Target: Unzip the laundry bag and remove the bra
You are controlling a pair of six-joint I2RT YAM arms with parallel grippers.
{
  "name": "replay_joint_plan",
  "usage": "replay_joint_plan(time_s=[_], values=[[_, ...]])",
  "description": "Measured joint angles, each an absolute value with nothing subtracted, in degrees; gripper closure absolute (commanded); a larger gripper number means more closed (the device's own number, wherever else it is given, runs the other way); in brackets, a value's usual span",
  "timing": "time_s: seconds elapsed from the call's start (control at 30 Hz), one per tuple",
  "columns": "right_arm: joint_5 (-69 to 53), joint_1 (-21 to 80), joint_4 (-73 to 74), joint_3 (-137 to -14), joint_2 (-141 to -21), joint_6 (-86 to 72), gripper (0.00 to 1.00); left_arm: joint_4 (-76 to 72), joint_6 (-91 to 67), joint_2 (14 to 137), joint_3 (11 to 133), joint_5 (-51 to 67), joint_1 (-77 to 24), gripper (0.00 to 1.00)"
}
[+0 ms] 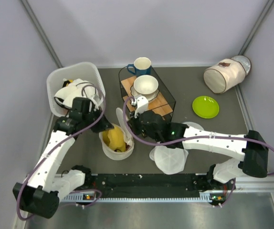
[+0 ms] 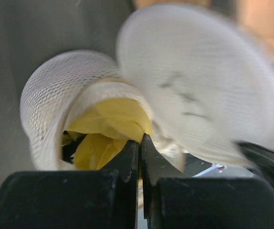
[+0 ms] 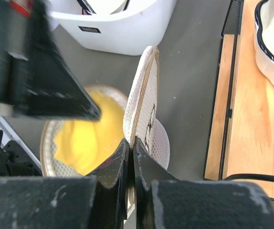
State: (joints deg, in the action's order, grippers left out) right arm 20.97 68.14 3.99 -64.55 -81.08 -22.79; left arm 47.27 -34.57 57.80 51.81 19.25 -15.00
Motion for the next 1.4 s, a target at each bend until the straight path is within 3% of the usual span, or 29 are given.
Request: replay_joint_plan(time_s=[0.23,0.5,0.9,1.17,1.4], values=[[20.82,67.7,4.19,-63.77,-81.1,-23.29,1.0,45.21,-37.23,51.59,61.91,27.2,-14.81,1.0],[19.88,66.87,4.19,-62.28,-81.1,-24.32,1.0,45.6,-39.0,54.39,73.6,30.83,-12.19,1.0],[19.05,66.83,4.08,-62.26,-81.06,-24.49,1.0,47.97,-34.06,59.2,97.25,11.86,-3.4,1.0],[16.86,66.83,4.08,-62.26,-81.01,-24.03,1.0,44.66,-30.5,70.0,99.18,11.14,6.76,1.0],[16.43,66.83,4.16,-62.26,-80.58,-23.59,1.0,37.69,-30.52,79.24,87.79,11.25,12.14,0.99]])
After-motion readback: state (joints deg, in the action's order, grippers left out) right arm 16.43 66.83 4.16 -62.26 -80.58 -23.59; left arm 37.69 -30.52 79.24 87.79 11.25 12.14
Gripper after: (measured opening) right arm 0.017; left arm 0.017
